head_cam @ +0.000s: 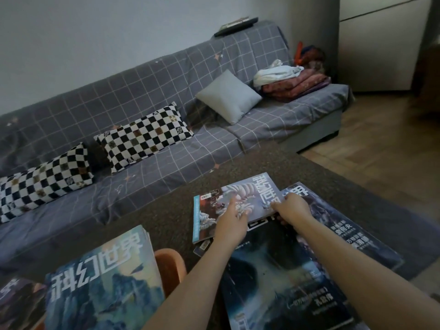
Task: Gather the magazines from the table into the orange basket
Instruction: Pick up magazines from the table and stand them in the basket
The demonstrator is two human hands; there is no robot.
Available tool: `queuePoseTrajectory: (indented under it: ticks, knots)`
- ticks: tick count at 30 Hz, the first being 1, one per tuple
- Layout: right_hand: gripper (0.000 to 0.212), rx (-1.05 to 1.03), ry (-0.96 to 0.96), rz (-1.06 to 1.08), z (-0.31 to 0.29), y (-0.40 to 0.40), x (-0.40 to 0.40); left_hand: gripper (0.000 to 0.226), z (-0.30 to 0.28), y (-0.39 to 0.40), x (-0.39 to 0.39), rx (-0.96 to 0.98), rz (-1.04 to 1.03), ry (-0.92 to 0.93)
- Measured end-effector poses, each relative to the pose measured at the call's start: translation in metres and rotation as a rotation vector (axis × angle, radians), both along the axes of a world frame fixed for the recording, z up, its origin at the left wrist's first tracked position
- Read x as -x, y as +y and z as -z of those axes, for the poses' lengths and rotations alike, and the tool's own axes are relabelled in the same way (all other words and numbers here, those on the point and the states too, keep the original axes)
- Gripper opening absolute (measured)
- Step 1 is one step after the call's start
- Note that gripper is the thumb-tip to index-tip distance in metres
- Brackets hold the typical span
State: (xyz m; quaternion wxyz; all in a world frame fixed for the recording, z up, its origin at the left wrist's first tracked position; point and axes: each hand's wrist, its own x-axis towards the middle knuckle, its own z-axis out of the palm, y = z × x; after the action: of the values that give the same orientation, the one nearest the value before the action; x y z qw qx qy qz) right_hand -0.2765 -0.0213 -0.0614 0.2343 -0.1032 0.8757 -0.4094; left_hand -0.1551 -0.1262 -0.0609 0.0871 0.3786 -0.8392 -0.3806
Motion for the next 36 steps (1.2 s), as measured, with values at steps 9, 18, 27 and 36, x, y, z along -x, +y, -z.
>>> queuePoseTrajectory:
  ticks: [9, 18, 27, 36]
  knots:
    - [0.019, 0.62, -0.088, 0.177, -0.015, 0.032, -0.023, 0.042, -0.016, 0.013, -0.012, 0.11, 0.038, 0.088]
    - [0.012, 0.863, -0.039, 0.1, -0.089, 0.112, -0.044, 0.064, -0.053, 0.042, -0.047, 0.367, 0.056, 0.244]
    - [0.018, 0.786, 0.066, -0.038, -0.14, 0.151, -0.062, 0.015, -0.094, 0.061, -0.1, 0.06, 0.0, 0.374]
    - [0.034, 0.751, 0.088, -0.18, -0.149, 0.121, -0.11, 0.009, -0.112, 0.076, -0.179, -0.057, -0.247, 0.696]
